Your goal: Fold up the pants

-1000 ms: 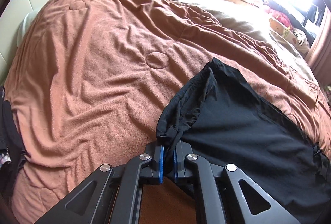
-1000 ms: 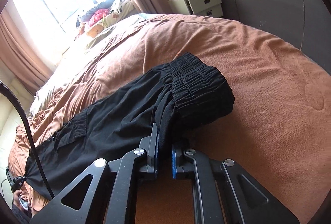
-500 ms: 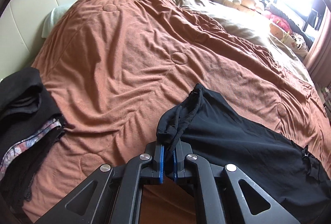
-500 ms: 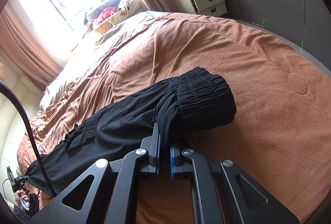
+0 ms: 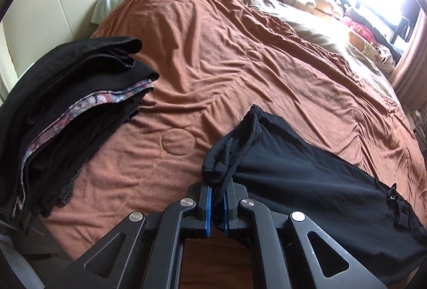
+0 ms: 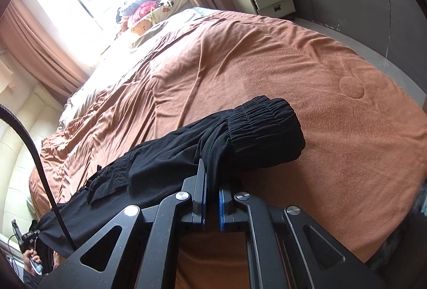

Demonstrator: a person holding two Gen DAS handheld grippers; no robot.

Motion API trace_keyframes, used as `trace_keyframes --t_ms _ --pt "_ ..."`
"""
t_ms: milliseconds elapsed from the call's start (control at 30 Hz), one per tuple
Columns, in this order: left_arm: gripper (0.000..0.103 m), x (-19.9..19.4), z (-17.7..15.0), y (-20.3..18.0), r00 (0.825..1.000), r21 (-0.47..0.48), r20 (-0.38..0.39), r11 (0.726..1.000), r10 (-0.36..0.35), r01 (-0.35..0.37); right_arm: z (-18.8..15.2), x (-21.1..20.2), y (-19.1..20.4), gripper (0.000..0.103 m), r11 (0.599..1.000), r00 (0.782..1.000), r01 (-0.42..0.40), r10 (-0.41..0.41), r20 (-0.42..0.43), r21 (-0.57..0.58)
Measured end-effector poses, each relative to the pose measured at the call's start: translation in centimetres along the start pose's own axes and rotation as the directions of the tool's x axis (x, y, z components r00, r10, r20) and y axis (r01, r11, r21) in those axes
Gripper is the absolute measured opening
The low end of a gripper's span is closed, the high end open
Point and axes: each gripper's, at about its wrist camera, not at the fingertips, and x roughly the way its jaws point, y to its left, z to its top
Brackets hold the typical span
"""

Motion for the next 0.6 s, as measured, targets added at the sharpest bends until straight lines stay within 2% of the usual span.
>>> trace_keyframes --t_ms 300,500,600 --pt "0.007 -2.9 -5.1 2.3 1.000 -0.040 -0.016 0.999 -0.024 0.024 0.2 -2.7 -0.6 0.003 1.000 1.000 0.005 -0.005 -0.002 -0.014" --pt "0.008 -0.4 -6.8 3.3 0.998 -0.071 -0.063 0.997 -0.013 0.008 0.1 -2.0 -1.4 0.003 1.000 1.000 -0.010 0.010 -0.007 0.003" --pt "0.014 1.1 -7.7 3.2 0.996 -0.051 -0.083 0.998 0.026 -0.030 -0.7 -0.8 -2.4 0.005 0.999 0.999 -0.031 0.031 -0.004 0.025"
